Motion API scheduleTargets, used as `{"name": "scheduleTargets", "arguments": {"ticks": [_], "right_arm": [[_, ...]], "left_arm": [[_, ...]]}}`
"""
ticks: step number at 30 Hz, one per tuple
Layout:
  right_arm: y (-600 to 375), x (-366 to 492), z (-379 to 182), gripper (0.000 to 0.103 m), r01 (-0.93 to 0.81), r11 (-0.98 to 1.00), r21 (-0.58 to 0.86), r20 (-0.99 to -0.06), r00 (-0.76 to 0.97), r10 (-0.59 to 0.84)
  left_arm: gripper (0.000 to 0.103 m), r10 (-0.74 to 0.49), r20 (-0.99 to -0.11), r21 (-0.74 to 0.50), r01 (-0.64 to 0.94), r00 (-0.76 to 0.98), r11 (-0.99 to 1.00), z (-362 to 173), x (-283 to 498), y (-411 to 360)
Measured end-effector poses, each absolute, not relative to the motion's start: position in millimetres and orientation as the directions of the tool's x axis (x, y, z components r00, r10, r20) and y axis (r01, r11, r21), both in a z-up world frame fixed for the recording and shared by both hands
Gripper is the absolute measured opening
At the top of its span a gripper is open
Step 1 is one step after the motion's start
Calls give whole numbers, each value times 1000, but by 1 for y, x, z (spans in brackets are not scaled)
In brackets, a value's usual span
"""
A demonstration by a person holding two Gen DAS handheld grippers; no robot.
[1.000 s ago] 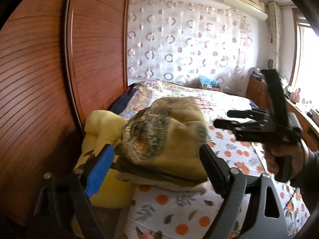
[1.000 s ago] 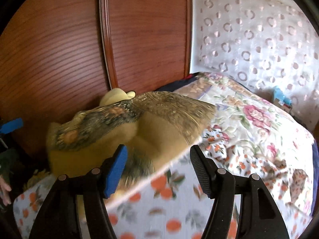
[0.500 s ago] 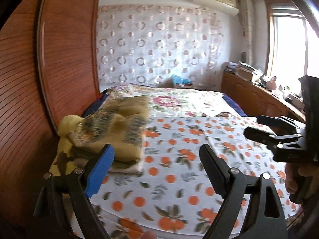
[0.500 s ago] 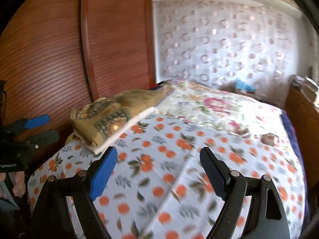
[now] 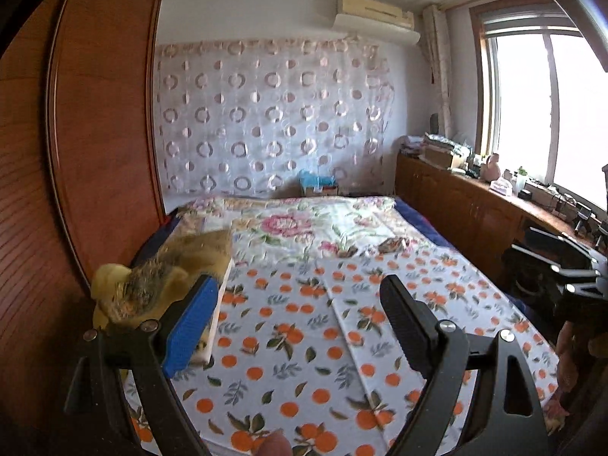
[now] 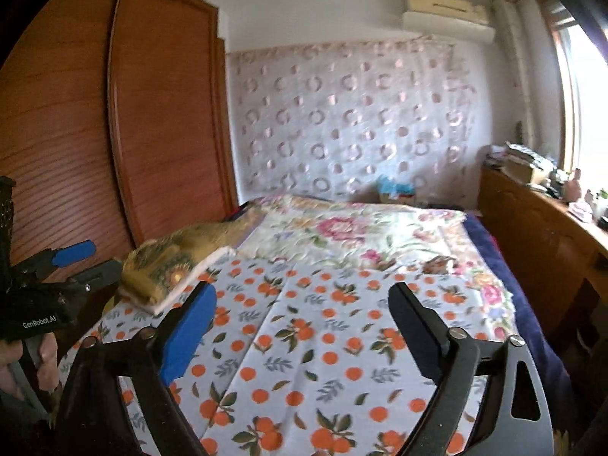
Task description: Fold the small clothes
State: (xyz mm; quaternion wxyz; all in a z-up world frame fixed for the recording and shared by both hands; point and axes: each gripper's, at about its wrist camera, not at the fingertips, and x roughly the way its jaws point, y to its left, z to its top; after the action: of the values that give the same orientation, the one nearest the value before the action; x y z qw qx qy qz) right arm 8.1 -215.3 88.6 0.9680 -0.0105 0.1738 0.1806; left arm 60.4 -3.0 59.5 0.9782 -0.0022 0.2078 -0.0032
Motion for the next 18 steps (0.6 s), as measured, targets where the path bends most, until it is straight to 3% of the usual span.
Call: {"name": "scheduleTargets", "arguments": {"ticks": [9, 18], "right_arm": [[-210, -15, 82, 95, -291, 956, 43, -273, 917, 291], [-197, -8, 66, 95, -268, 962, 47, -271, 924, 271]], "left_arm": [[88, -37, -372, 13, 45, 928, 999, 84, 52, -27], [88, -32, -361, 16, 41, 932, 999, 84, 46, -30]]}}
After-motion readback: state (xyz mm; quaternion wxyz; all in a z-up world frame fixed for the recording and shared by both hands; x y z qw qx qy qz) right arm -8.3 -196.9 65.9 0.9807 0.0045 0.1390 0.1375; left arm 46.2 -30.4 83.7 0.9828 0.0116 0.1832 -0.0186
